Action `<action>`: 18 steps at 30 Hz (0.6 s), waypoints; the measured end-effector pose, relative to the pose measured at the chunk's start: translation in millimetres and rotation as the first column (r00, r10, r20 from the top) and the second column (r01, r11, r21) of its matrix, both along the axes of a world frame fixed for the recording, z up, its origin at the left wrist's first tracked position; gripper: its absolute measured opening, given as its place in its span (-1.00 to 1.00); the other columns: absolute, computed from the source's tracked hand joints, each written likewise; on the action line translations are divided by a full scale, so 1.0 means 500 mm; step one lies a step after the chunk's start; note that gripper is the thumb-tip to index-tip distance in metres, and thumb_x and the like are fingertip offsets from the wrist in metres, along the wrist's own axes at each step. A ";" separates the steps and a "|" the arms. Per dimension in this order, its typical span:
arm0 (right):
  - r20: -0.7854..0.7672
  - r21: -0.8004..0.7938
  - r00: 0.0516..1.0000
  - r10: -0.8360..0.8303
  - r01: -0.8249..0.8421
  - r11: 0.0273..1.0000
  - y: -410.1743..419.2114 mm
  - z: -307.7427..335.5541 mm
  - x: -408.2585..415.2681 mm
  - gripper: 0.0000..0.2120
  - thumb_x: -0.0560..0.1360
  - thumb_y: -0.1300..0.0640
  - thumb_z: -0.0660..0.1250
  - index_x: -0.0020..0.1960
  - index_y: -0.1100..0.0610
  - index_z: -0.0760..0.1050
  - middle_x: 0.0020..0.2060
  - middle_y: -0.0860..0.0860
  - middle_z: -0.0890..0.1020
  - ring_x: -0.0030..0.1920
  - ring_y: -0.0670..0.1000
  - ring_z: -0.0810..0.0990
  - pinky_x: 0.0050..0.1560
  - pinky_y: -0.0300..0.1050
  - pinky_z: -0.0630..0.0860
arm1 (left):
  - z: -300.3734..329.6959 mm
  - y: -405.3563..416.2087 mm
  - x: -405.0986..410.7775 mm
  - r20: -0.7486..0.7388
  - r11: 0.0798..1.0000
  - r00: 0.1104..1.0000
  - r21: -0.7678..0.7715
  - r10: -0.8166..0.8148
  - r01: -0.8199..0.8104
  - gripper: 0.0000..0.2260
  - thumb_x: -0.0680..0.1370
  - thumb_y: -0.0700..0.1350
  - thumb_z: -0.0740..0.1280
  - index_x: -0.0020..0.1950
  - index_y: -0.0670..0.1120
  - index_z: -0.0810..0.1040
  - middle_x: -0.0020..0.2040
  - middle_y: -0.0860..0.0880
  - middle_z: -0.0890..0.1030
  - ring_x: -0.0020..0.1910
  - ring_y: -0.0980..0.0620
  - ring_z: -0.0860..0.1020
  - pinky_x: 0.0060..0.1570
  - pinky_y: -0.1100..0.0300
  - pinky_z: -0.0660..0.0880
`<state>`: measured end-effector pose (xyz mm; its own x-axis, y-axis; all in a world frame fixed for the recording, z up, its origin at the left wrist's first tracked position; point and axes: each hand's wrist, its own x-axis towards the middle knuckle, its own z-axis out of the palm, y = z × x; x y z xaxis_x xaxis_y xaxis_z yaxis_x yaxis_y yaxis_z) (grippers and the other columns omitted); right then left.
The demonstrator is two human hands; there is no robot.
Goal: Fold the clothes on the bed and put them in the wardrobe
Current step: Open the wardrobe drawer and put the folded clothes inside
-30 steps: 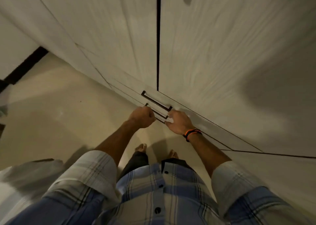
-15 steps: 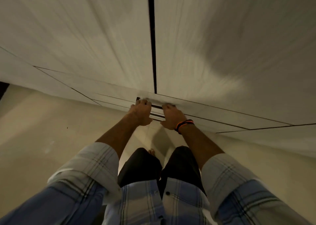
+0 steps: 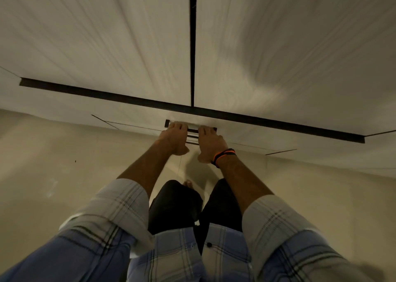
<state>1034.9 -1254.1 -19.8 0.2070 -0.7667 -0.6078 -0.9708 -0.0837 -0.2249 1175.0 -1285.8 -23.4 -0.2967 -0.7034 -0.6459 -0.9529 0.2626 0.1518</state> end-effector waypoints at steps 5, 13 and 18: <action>-0.028 -0.006 0.999 0.035 -0.035 0.999 0.038 0.003 0.005 -0.16 0.38 0.06 0.48 0.52 0.21 0.13 0.46 0.18 0.30 0.46 0.18 0.27 0.51 0.17 0.18 | 0.009 0.035 0.011 0.003 0.999 1.000 0.043 0.003 -0.003 -0.25 0.49 0.07 0.43 0.55 -0.13 0.15 0.55 -0.17 0.19 0.53 -0.18 0.16 0.47 -0.14 0.22; -0.026 0.031 0.993 0.118 -0.118 0.993 0.136 0.020 0.002 -0.10 0.45 0.01 0.45 0.57 0.23 -0.02 0.55 0.19 0.12 0.55 0.19 0.08 0.56 0.15 -0.01 | 0.049 0.113 0.027 0.008 0.992 0.999 0.123 0.033 -0.033 -0.17 0.50 0.11 0.42 0.59 -0.11 0.02 0.58 -0.17 0.12 0.55 -0.19 0.14 0.47 -0.18 0.19; -0.007 0.051 0.995 0.097 -0.097 0.994 0.161 0.064 -0.009 -0.14 0.49 -0.01 0.42 0.58 0.23 0.00 0.55 0.17 0.14 0.56 0.16 0.09 0.55 0.18 0.01 | 0.101 0.140 0.012 -0.033 0.991 0.997 0.112 0.074 -0.070 -0.27 0.51 0.11 0.41 0.53 -0.15 0.17 0.52 -0.18 0.27 0.48 -0.20 0.27 0.44 -0.14 0.27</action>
<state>1030.6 -1173.6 12.2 0.2731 -0.7113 -0.6477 -0.9607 -0.1665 -0.2221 1181.2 -1215.9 27.3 -0.2729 -0.6485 -0.7106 -0.9619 0.1730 0.2116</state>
